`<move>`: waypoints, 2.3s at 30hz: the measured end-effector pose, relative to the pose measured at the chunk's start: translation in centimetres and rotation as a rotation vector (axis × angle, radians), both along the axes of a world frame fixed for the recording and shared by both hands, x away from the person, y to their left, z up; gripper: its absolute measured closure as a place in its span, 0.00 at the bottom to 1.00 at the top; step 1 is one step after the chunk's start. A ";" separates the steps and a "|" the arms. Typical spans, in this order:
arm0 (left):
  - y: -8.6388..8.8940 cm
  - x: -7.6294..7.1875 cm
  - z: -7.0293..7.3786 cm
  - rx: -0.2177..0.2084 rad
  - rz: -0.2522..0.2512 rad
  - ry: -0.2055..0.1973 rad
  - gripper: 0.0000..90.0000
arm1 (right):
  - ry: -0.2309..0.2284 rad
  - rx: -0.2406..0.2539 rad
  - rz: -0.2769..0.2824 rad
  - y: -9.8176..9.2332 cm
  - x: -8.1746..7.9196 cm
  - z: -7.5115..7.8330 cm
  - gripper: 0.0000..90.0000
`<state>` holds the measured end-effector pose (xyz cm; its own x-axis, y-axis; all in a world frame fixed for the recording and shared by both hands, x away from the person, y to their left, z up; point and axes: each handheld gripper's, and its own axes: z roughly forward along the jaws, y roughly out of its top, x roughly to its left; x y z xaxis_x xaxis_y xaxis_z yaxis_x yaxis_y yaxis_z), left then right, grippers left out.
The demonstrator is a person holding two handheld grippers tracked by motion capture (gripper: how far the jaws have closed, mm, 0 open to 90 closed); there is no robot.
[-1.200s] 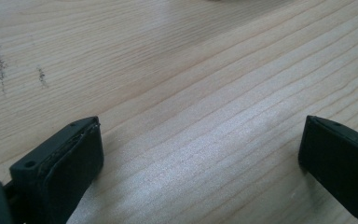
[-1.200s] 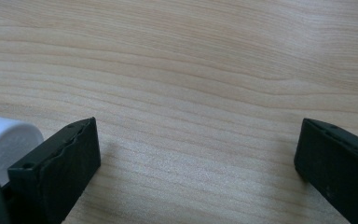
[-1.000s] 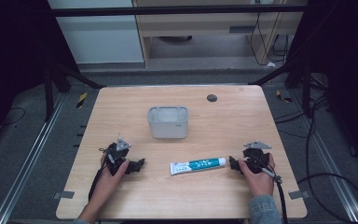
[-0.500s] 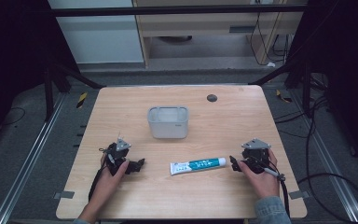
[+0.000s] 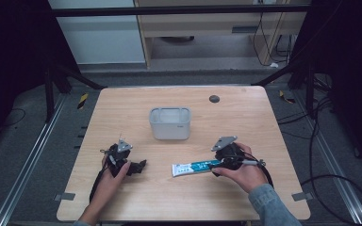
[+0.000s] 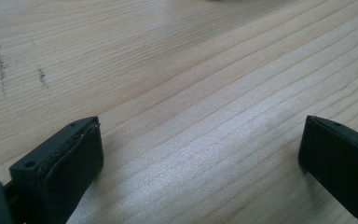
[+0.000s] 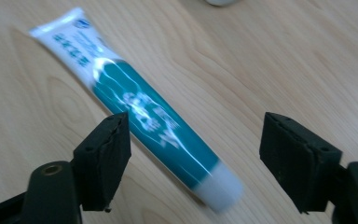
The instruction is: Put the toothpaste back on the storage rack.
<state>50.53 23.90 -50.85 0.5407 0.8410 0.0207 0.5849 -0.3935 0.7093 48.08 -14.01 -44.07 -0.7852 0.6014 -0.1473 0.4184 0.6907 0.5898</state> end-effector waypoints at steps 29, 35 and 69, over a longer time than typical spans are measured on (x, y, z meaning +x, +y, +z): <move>-0.1 0.1 0.0 -0.001 -0.004 -0.004 0.00 | 0.177 -0.078 0.304 6.4 2.5 -2.1 0.46; -0.1 0.1 0.0 -0.002 -0.003 -0.004 0.00 | 0.189 -0.127 0.327 7.1 2.9 -1.9 0.48; -0.1 0.2 0.0 -0.002 -0.005 -0.003 0.00 | 0.236 -0.183 0.388 8.3 3.8 -2.7 0.50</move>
<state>50.69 23.81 -50.86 0.5448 0.8383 0.0209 0.5804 -0.3949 0.7121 51.84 -5.75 -46.79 -0.9710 0.2388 -0.0143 0.2174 0.9057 0.3638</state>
